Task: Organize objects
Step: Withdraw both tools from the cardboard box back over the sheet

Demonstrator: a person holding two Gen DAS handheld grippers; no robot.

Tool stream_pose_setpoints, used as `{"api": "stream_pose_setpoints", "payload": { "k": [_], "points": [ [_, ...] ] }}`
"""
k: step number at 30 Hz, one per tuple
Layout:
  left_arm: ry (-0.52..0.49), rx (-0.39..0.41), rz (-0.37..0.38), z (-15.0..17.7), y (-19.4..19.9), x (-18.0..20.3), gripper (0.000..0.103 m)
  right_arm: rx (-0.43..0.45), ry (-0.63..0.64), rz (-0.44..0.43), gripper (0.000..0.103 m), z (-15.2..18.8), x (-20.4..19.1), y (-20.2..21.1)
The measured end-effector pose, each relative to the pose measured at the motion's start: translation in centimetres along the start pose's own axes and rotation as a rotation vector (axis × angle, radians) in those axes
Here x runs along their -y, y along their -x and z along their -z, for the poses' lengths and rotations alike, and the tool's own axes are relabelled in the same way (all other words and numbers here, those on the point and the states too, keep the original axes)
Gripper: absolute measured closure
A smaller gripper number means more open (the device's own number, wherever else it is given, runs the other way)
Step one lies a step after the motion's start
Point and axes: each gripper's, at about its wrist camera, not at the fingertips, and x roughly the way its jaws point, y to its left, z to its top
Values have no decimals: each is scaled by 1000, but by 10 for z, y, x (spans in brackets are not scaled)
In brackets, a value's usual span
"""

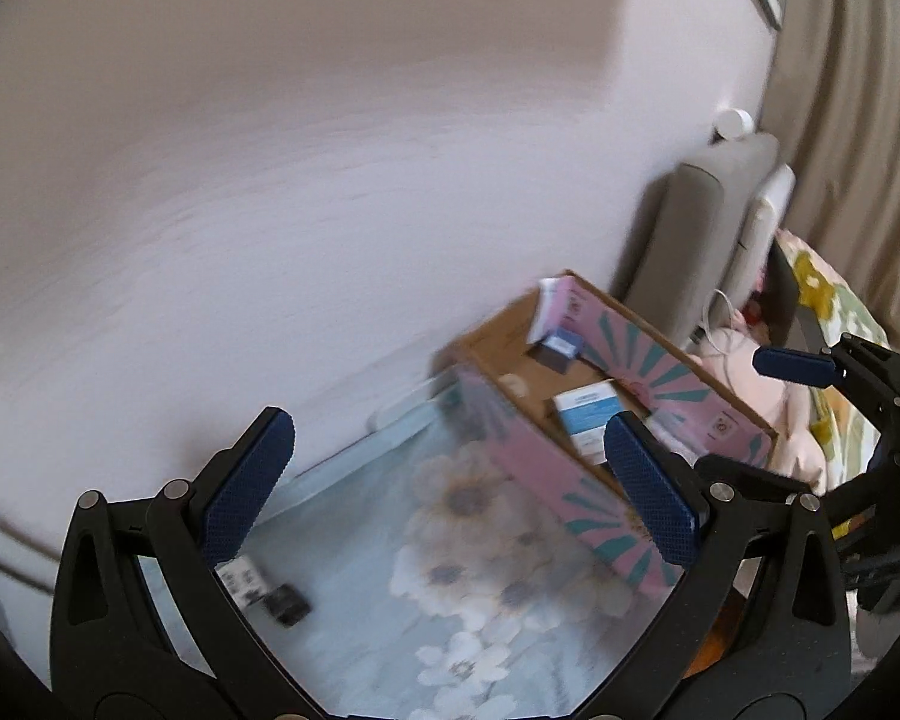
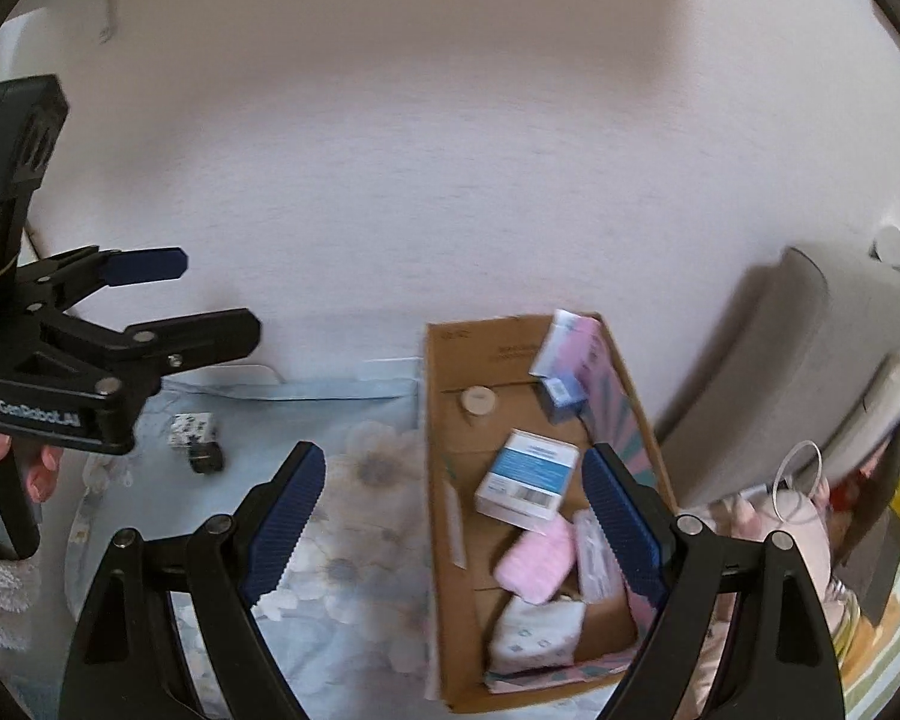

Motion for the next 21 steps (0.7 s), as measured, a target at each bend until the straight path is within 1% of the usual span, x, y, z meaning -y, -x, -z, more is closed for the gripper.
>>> {"api": "stream_pose_setpoints", "payload": {
  "k": [3, 10, 18, 21],
  "points": [
    [44, 16, -25, 9, 16, -20, 0, 16, 23, -28, 18, -7, -14, -1],
    [145, 40, -123, 37, 52, -73, 0, 56, 94, -93, 18, -26, -49, -7],
    [253, 55, -231, 72, 88, -129, 0, 71, 203, -192, 18, -42, -98, -19],
    [287, 50, -262, 83, 94, -143, 0, 72, 239, -226, 18, -42, -115, -21]
  ]
}}
